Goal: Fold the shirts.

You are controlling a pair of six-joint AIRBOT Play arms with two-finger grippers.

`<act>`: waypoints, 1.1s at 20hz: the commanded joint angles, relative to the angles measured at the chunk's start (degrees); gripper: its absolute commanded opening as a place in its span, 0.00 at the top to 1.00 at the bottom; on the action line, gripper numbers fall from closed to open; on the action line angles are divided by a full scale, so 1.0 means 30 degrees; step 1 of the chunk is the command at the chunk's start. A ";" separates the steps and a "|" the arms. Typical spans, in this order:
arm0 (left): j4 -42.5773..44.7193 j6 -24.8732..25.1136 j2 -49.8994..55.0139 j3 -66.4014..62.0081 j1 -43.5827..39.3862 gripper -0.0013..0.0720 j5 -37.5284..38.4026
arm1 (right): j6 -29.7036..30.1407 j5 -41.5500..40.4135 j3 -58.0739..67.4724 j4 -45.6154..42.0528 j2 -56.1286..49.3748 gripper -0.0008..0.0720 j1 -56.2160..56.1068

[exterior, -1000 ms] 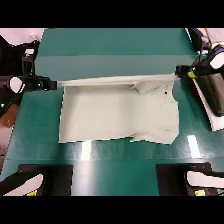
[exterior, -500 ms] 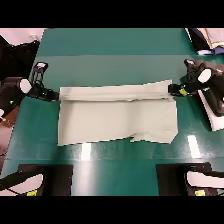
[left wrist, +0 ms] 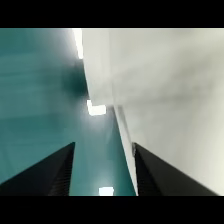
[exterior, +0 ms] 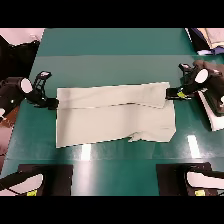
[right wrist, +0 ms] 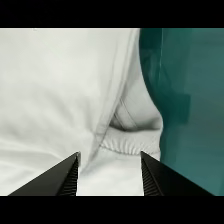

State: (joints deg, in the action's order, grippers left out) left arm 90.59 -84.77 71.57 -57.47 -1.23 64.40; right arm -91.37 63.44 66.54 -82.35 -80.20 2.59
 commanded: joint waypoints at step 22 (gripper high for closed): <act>-0.4736 -0.1982 -0.7351 1.0579 -0.0007 0.40 0.1668 | 0.0350 0.1596 -0.0670 0.0087 0.7322 0.39 0.0525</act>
State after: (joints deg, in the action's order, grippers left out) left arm 76.58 -90.74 49.54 -26.52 -1.21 70.48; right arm -90.30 67.83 64.55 -82.11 -58.72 4.19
